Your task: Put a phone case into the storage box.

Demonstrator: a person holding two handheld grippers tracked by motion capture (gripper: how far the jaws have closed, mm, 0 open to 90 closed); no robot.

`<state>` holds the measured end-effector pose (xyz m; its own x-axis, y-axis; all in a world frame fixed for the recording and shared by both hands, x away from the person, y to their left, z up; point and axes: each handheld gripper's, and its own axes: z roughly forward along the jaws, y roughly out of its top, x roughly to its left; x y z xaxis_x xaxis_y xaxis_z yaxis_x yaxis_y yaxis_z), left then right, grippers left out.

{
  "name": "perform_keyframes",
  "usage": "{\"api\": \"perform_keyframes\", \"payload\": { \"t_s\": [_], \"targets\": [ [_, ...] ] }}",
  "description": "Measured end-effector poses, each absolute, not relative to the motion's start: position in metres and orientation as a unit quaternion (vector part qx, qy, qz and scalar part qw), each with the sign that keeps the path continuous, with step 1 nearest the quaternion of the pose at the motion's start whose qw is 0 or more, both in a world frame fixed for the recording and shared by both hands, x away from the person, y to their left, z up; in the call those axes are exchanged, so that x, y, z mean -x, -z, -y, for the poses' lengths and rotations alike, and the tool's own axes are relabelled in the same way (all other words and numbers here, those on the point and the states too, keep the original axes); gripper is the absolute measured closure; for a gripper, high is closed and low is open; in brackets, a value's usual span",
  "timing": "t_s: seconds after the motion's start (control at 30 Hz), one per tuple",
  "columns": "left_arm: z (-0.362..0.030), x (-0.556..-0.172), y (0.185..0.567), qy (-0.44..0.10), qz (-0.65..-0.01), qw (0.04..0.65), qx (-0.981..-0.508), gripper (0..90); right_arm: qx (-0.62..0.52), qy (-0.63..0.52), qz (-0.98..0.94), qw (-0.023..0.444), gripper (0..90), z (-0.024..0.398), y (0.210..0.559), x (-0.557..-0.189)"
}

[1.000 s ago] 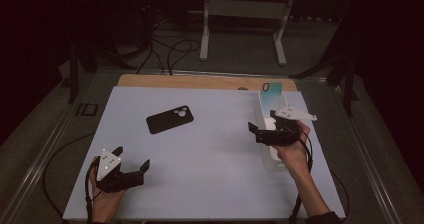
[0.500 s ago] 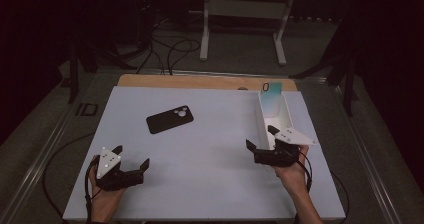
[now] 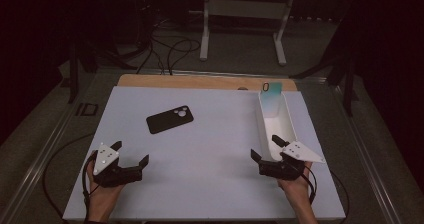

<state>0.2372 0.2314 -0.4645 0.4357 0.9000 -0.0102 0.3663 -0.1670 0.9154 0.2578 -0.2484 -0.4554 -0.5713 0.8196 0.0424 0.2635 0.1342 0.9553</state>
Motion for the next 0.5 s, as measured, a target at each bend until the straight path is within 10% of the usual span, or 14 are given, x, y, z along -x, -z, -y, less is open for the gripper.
{"api": "perform_keyframes", "payload": {
  "t_s": [0.5],
  "targets": [
    [-0.222, -0.267, 0.435, -0.286, -0.409, 0.46, -0.734, 0.4, -0.402, -0.543, -0.69, 0.261, 8.4, 0.258, 0.465, -0.242]
  ]
}}
